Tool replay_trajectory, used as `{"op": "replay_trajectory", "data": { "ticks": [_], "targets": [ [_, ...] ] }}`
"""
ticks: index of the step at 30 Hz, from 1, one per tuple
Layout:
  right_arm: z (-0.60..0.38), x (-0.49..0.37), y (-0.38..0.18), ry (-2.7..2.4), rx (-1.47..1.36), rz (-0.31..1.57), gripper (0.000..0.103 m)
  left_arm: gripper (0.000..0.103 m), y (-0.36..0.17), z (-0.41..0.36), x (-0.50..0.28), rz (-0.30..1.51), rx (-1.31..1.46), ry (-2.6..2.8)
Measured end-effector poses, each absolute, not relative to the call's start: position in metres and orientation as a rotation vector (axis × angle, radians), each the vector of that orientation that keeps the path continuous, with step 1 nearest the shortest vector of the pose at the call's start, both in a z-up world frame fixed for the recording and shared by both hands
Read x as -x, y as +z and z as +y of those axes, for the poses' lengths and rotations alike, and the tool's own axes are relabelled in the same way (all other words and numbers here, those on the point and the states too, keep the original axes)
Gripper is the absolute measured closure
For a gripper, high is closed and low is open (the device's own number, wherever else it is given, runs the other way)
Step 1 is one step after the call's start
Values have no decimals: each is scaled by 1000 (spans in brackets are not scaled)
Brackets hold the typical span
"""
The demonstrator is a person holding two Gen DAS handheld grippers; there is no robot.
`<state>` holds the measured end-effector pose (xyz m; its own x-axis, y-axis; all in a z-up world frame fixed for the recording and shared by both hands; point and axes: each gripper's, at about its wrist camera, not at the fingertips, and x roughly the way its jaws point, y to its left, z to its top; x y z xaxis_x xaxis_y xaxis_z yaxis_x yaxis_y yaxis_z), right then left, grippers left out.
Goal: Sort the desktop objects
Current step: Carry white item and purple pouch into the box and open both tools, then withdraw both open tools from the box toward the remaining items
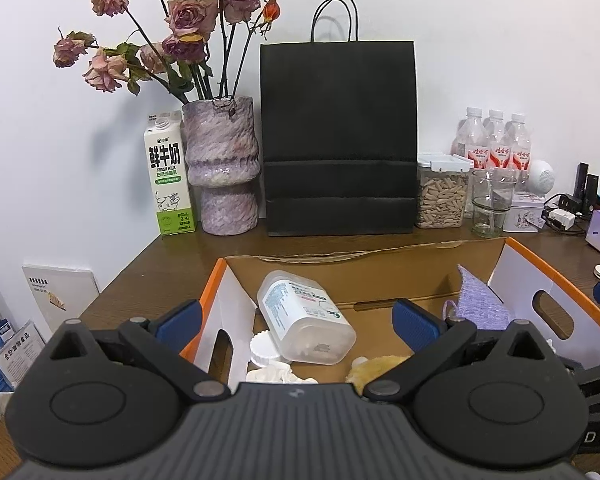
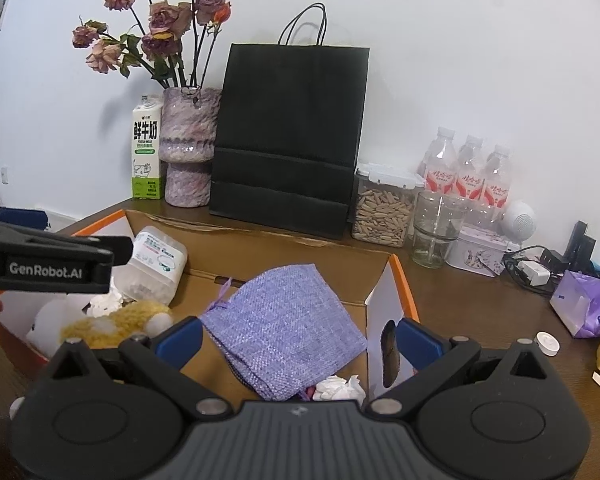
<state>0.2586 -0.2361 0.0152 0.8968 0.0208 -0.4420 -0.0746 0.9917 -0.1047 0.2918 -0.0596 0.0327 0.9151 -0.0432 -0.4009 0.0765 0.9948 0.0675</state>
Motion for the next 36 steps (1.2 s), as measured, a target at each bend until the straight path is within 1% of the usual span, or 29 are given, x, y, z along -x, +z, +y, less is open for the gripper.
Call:
{"op": "replay_trajectory", "data": {
  "ticks": [17, 25, 36],
  "targets": [
    [-234, -229, 33, 11, 70, 426, 0, 0, 40, -67, -261, 373, -93, -50],
    [-230, -198, 37, 2, 58, 413, 0, 0, 43, -60, -237, 359, -102, -45],
    [-235, -157, 34, 19, 81, 412, 0, 0, 34, -49, -208, 383, -107, -81]
  ]
}}
